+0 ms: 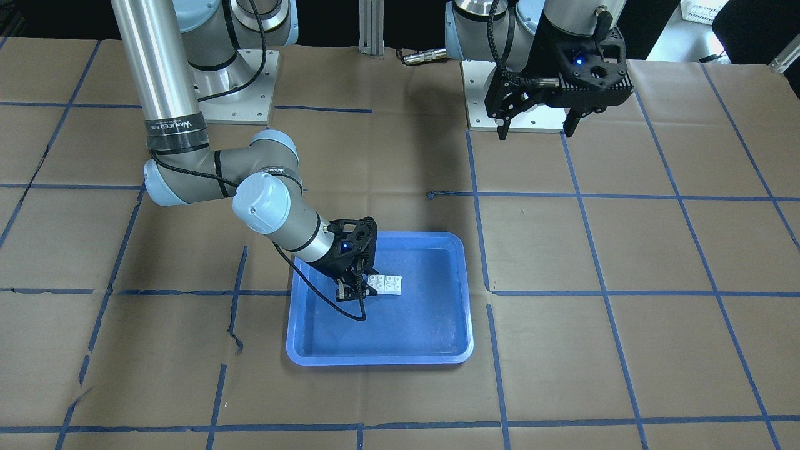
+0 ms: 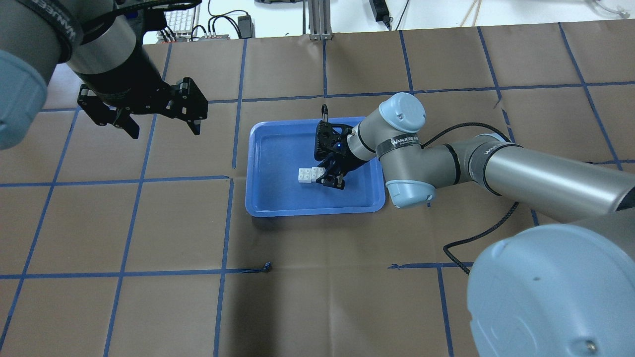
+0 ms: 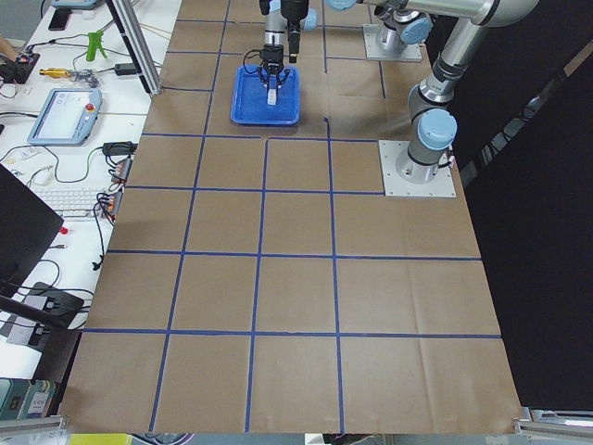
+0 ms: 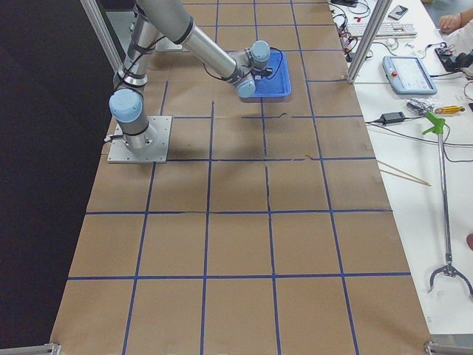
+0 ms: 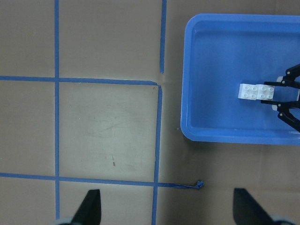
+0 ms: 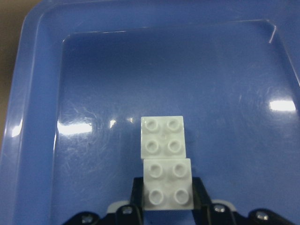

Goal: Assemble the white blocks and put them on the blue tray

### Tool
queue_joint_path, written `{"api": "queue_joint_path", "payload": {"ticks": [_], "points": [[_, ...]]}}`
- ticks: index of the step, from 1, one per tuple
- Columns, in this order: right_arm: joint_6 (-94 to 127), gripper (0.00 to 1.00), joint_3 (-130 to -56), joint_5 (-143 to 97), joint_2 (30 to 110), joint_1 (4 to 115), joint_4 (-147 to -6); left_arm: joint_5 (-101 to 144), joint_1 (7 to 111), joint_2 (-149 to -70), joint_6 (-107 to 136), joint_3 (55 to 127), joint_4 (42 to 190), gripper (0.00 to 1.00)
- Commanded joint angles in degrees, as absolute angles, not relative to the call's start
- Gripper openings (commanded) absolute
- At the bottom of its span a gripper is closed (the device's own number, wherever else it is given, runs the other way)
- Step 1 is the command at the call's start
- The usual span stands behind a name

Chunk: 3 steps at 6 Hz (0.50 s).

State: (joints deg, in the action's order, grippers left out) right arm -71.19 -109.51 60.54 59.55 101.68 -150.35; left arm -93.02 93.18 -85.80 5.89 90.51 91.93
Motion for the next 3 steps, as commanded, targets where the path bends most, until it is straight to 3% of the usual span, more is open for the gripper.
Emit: {"api": "queue_joint_path", "payload": {"ticks": [1,3], "points": [[-71.19,0.32,-109.51,60.56,59.24,101.69,-150.38,-92.99,93.08,-85.78,5.89,90.7,91.85,1.0],[-71.19,0.32,-109.51,60.47,59.24,101.69,-150.38,-93.08,92.81,-85.78,5.89,90.7,91.93,1.0]]}}
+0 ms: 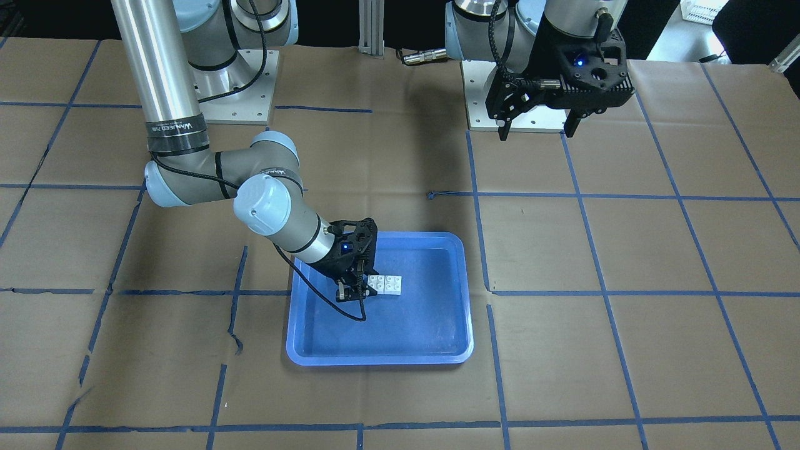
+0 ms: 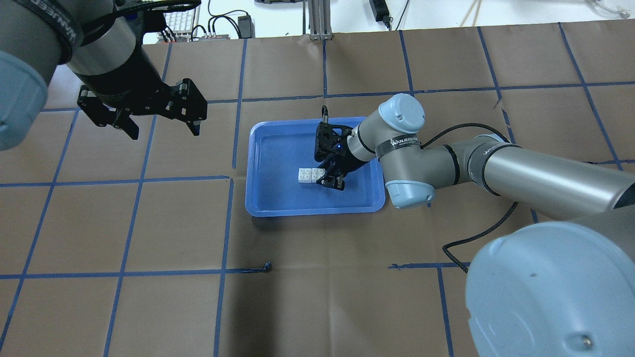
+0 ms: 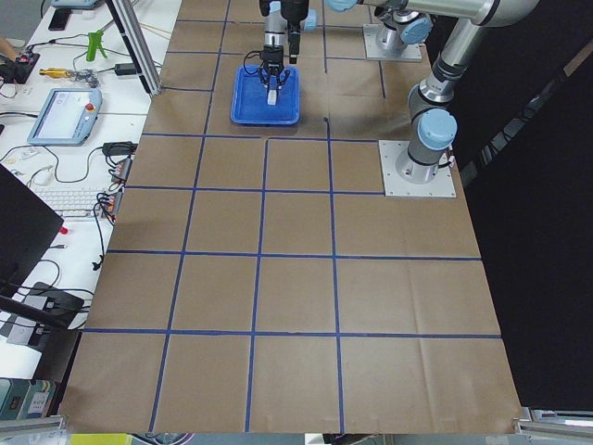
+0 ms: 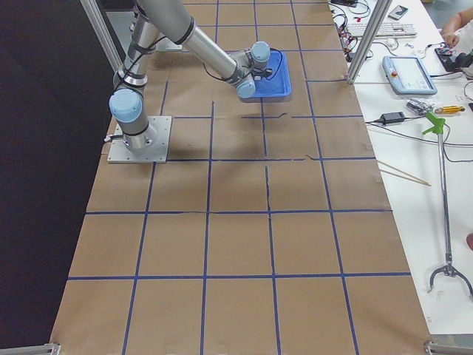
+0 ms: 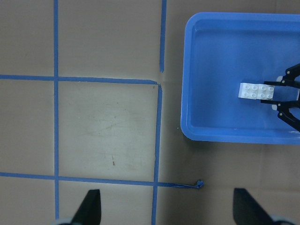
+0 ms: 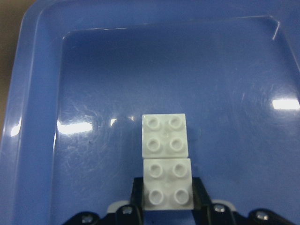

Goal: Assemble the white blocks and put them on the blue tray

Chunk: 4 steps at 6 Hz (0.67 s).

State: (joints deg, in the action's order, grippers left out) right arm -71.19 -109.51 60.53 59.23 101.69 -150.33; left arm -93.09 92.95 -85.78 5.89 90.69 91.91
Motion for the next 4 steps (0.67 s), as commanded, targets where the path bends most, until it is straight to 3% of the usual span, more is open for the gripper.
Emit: {"api": "queue_joint_path", "payload": {"ticks": [1,2,4], "points": [[-71.19,0.32,-109.51,60.47,59.24,101.69,-150.29,-93.08,92.9,-85.78,5.89,90.7,91.85,1.0],[-71.19,0.32,-109.51,60.38,59.15,101.78,-150.29,-93.16,92.81,-85.78,5.89,90.7,91.85,1.0],[-71.1,0.51,-109.51,60.03,59.15,101.78,-150.47,-93.08,92.9,-85.78,5.89,90.7,91.85,1.0]]}}
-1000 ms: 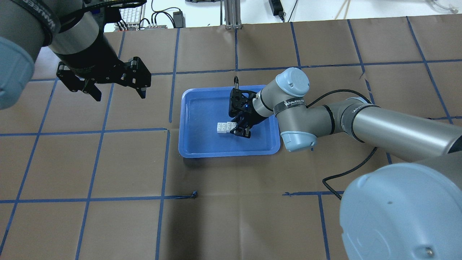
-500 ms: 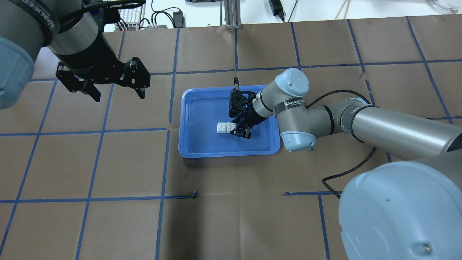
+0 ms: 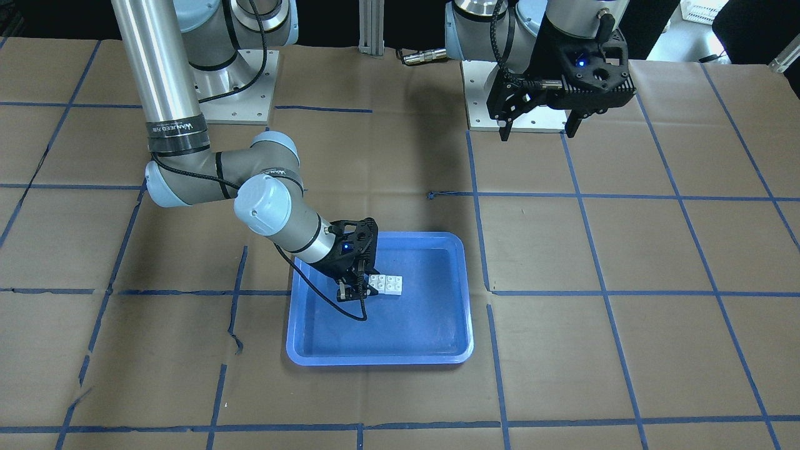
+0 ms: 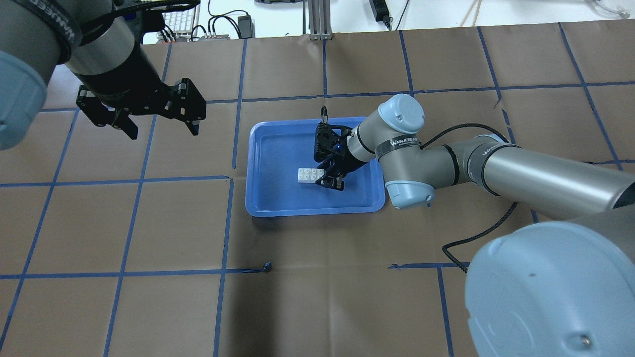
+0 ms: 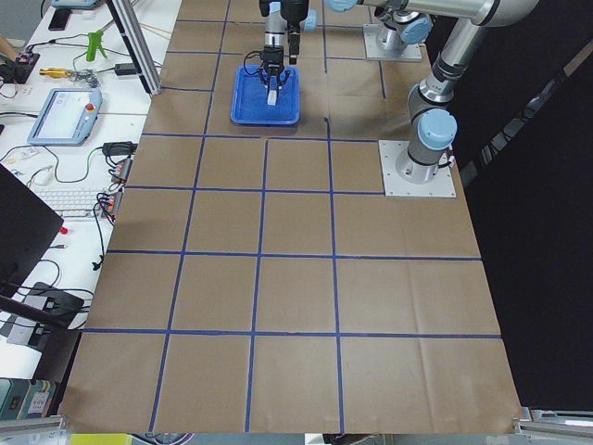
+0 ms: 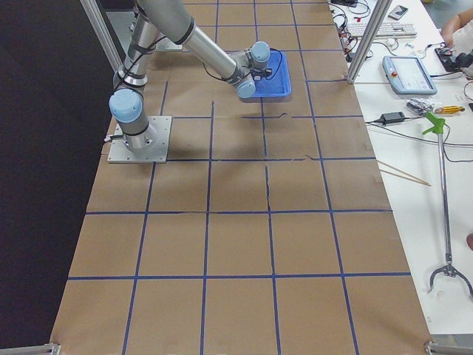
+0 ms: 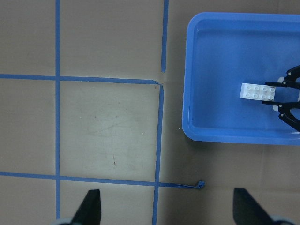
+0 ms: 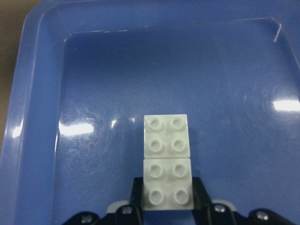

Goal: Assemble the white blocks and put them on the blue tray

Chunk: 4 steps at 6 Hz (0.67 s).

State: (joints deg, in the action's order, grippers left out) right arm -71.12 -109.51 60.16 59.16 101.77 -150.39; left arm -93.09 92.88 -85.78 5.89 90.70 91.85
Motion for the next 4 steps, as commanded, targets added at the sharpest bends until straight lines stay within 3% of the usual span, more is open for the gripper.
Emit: {"api": "queue_joint_path", "payload": {"ticks": [1,3,4], "points": [[-71.1,0.57,-109.51,60.03,59.15,101.78,-150.56,-92.99,92.9,-85.78,5.89,90.7,91.85,1.0],[-71.1,0.67,-109.51,60.03,59.15,101.78,-150.56,-92.99,92.9,-85.78,5.89,90.7,91.85,1.0],[-71.28,0.99,-109.16,60.2,59.06,101.69,-150.38,-92.99,92.9,-85.78,5.89,90.7,91.85,1.0]]}}
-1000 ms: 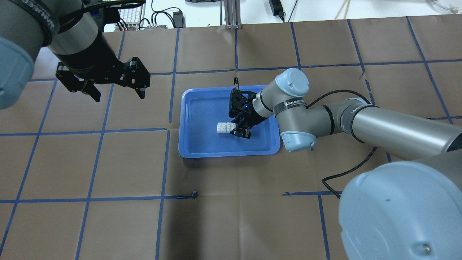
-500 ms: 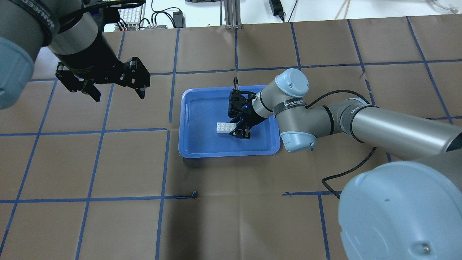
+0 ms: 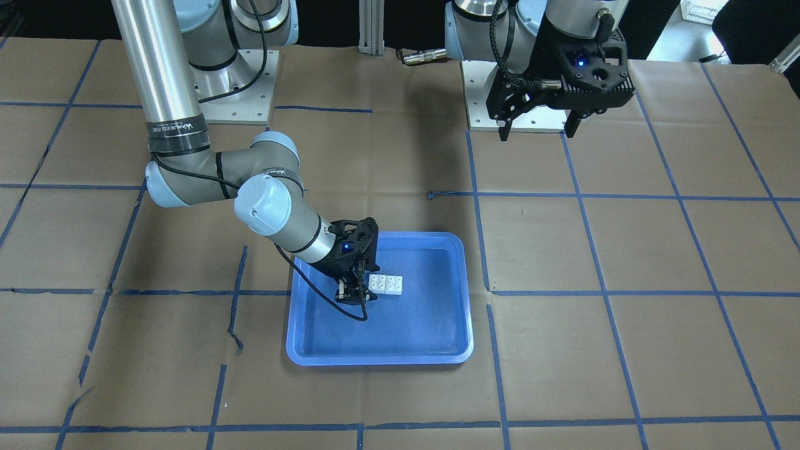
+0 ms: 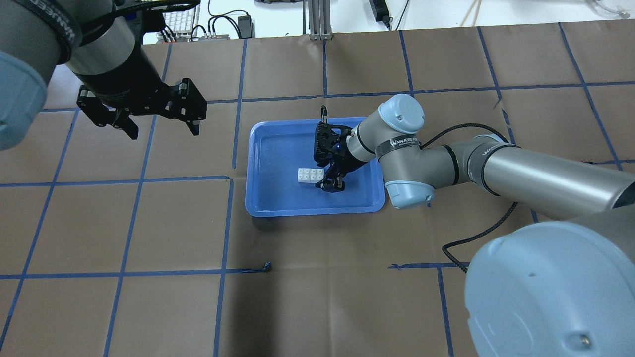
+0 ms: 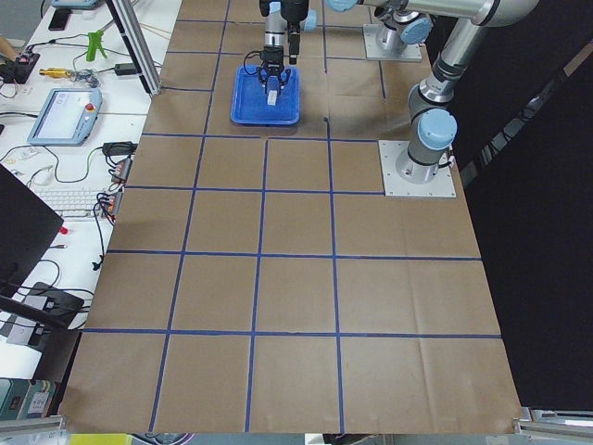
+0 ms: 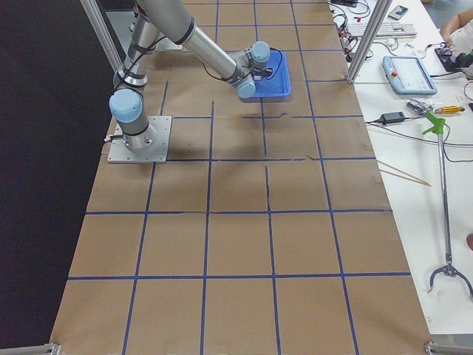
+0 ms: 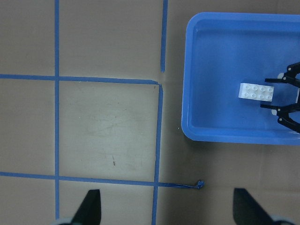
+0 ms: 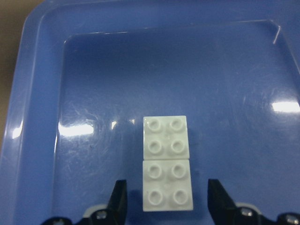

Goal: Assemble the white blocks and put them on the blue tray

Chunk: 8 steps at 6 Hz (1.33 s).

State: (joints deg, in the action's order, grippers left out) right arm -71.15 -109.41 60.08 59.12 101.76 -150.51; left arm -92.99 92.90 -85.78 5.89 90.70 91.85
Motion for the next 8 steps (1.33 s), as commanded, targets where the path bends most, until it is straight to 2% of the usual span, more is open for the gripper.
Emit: {"api": "queue_joint_path", "payload": {"ticks": [1,3,6,8], "points": [[-71.11,1.0,-108.73,60.64,59.58,101.6,-149.86,-92.99,92.9,-85.78,5.89,90.7,91.85,1.0],[-70.75,1.0,-107.32,60.91,61.68,100.64,-147.41,-92.9,92.9,-85.87,5.89,90.7,91.85,1.0],[-70.4,1.0,-103.9,70.18,74.31,94.59,-121.04,-92.9,92.9,-85.87,5.89,90.7,91.85,1.0],[-62.3,1.0,-99.08,75.47,77.16,92.3,-114.27,-92.9,92.81,-85.87,5.89,90.7,91.85,1.0]]}}
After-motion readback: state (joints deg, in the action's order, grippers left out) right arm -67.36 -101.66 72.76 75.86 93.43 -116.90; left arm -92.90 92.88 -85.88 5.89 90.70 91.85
